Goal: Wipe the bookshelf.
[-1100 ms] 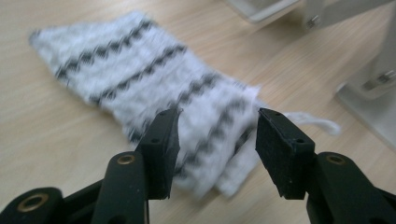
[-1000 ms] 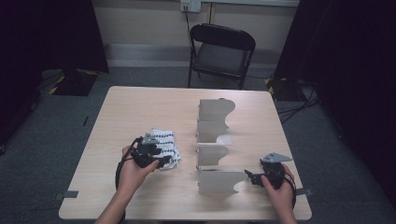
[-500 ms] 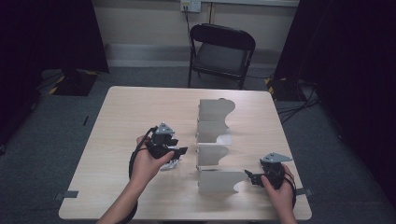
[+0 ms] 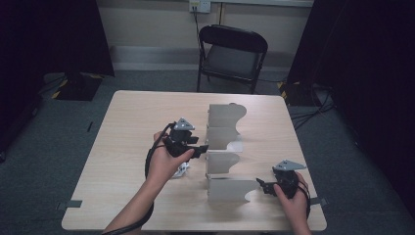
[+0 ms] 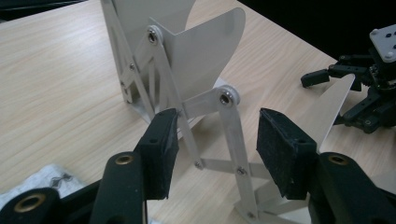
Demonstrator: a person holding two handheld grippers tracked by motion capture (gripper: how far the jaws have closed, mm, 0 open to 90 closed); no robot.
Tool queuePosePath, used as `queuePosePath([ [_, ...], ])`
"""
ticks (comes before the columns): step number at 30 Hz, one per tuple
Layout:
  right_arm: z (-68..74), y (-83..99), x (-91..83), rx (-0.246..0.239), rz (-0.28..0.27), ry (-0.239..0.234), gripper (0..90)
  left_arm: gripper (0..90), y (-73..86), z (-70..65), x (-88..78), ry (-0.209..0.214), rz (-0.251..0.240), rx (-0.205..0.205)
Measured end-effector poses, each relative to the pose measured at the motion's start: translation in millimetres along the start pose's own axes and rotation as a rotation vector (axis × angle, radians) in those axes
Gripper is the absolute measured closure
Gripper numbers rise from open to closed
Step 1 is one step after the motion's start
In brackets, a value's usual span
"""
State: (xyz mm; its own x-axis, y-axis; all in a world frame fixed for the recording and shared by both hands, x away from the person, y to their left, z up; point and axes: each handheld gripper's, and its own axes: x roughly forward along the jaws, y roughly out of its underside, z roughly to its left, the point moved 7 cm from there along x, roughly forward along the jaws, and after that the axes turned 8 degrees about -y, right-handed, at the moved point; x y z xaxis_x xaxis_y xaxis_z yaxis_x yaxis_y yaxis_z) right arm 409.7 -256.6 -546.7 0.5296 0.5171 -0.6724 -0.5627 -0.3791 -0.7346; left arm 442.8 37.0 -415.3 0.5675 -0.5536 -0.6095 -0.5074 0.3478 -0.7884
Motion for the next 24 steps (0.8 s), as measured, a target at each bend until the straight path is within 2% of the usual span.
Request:
queuePosePath([
  [6,0.0,0.0,0.0,0.0,0.0,0.0,14.9,50.2,-3.9,-2.3,11.5,-0.005,0.005,0.013],
  [10,0.0,0.0,0.0,0.0,0.0,0.0,14.9,53.6,-5.6,-5.3,17.7,-0.005,0.004,-0.001],
  [11,0.0,0.0,0.0,0.0,0.0,-0.001,14.9,54.8,-5.3,-5.1,18.6,-0.008,0.012,0.008],
  [12,0.0,0.0,0.0,0.0,0.0,0.0,14.9,56.8,-5.6,-6.1,19.9,-0.007,0.008,-0.007],
  [13,0.0,0.0,0.0,0.0,0.0,0.0,14.9,57.5,-5.3,-5.5,21.1,-0.011,0.011,-0.002],
  [16,0.0,0.0,0.0,0.0,0.0,0.0,14.9,60.8,-4.7,-6.1,24.5,-0.012,0.008,-0.021],
  [19,0.0,0.0,0.0,0.0,0.0,0.0,14.9,64.9,-3.3,-3.8,25.8,-0.017,0.017,-0.018],
  [24,0.0,0.0,0.0,0.0,0.0,0.0,14.9,65.4,-4.4,-4.8,27.3,-0.013,0.019,-0.036],
])
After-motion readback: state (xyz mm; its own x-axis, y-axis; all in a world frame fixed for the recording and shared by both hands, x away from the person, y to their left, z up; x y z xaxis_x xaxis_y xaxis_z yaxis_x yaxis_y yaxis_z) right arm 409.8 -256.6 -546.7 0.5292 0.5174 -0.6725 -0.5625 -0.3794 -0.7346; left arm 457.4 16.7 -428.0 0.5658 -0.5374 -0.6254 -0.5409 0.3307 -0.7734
